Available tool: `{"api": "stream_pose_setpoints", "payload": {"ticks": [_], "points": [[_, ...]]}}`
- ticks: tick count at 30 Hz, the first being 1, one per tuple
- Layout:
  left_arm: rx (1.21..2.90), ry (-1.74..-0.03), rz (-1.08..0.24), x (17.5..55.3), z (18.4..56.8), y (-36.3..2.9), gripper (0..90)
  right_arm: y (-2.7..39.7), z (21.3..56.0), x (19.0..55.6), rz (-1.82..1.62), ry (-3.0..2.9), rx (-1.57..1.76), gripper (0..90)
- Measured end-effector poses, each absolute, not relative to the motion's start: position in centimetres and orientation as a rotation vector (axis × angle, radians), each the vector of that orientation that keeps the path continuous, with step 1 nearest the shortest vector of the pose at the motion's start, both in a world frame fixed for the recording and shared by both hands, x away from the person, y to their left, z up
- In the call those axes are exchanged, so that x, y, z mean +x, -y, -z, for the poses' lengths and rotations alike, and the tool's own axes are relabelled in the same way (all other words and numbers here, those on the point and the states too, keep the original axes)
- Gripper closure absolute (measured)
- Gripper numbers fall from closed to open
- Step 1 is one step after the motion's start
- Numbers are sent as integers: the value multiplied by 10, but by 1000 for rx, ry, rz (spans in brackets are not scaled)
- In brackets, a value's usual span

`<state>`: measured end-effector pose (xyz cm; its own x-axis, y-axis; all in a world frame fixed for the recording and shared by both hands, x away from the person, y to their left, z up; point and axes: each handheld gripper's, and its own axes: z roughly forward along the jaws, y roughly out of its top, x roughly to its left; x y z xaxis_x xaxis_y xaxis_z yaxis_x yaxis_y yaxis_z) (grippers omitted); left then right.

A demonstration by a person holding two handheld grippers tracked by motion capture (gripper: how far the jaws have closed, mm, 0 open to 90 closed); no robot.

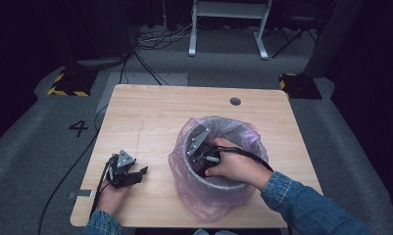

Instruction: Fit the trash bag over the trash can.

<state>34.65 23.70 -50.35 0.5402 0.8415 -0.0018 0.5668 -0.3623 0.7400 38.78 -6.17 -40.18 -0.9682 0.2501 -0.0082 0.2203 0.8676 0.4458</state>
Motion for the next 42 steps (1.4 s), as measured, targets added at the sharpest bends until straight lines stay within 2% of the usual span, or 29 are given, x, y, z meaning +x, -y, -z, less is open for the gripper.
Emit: {"api": "stream_pose_setpoints", "payload": {"ticks": [4,10,16,21,32,42], "points": [[2070,-1134,-496,347,504,-237,409,66,394,391,-760,-2972,414,357],[2071,-1137,-498,347,504,-237,407,84,353,392,-935,-2848,518,316],[2070,-1138,-494,347,504,-236,403,109,312,390,-1079,-2723,555,315],[2068,-1139,-492,347,504,-236,402,135,291,390,-1118,-2638,601,315],[2065,-1141,-491,348,504,-236,400,192,293,390,-1061,-2546,742,315],[2067,-1142,-491,348,504,-236,399,204,298,392,-1074,-2513,751,323]]}}
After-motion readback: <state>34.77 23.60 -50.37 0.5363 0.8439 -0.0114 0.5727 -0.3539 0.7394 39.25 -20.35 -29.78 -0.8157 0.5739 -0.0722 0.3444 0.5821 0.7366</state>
